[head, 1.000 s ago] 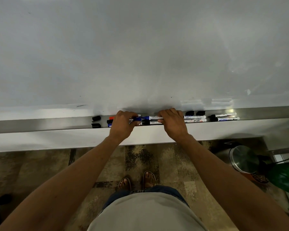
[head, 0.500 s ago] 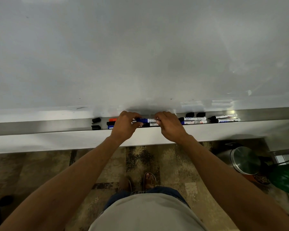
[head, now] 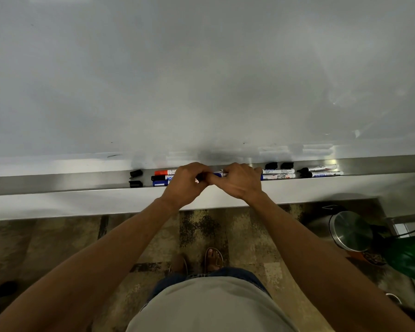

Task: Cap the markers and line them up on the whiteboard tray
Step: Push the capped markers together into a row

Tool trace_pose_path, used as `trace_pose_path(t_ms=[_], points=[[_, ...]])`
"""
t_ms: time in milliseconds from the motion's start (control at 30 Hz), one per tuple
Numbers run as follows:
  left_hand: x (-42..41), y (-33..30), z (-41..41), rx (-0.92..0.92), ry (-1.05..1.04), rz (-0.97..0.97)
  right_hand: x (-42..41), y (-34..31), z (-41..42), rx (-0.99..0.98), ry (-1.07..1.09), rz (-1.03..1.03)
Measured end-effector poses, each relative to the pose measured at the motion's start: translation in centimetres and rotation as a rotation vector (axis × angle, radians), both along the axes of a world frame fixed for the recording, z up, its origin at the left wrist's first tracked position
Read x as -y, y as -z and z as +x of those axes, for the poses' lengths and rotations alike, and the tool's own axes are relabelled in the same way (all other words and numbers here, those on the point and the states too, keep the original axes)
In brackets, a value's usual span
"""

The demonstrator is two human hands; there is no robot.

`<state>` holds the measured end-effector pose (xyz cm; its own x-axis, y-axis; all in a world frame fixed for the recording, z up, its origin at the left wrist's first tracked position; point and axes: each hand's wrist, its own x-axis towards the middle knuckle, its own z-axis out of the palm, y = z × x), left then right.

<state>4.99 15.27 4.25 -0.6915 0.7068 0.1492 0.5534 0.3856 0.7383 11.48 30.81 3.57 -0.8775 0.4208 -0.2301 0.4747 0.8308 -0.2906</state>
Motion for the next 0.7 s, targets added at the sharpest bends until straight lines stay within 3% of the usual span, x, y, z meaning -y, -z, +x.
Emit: trace_pose_path(t_ms=[300,567,700], points=[[-0.5,0.3,-0.1,-0.040,-0.006,0.009,0.4,0.2,0.0,-0.100,0.073,-0.007],[-0.6,1.5,-0.9,-0.076,-0.216,-0.014,-2.7,3.4,1.1,-0.439,-0.049,-0.202],[-0.4,2.2,-0.7,-0.058,-0.257,0.008,-3.8,4.5,2.4,-0.525,0.052,-0.098]])
